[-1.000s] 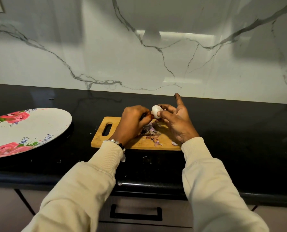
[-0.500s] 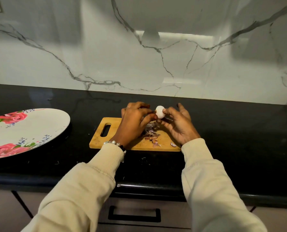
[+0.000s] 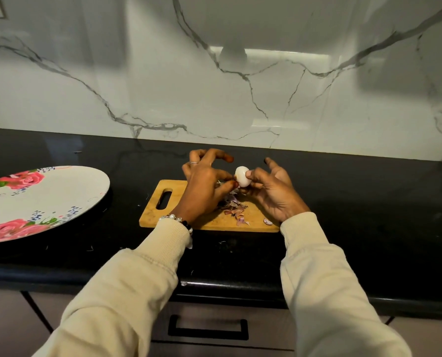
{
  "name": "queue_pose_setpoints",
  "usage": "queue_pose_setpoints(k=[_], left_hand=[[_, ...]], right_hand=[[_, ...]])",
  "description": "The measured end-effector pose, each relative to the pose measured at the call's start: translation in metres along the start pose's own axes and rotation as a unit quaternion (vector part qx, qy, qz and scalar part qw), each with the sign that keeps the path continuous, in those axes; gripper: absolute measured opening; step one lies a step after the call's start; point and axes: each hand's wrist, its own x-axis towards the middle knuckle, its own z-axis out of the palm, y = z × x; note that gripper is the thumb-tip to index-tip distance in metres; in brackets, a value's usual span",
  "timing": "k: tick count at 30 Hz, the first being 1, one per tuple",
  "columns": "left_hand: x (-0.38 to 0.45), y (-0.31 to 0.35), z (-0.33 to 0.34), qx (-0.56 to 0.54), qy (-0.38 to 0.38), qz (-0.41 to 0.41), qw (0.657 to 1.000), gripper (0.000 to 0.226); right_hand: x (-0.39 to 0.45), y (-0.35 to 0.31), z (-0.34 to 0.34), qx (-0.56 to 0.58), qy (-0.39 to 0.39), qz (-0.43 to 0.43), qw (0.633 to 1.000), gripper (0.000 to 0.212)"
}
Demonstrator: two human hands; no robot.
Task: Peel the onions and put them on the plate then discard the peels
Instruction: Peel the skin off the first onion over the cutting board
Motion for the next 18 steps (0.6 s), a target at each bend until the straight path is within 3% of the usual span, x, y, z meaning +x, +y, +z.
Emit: queue_pose_setpoints(k=[6,10,18], left_hand=[[0.0003,0.0001,0.0008,-0.017,0.033,-0.044,0.998,0.012],[-0.0001,-0.0003,0.0007,-0.001,0.047,-0.100,0.994,0.030],[0.0004,-0.0007,0.0026,-0.002,0.053,-0.058,0.997,0.015]], right_hand=[[-0.0020,0.0001,-0.0005,0.037,0.008,0.000,0.999,0.084],[0.0028,0.0010,-0.0031,0.048,0.041,-0.013,0.998,0.088],[0.0025,0.0026,-0.0038,-0.012,0.015,-0.008,1.000,0.096]])
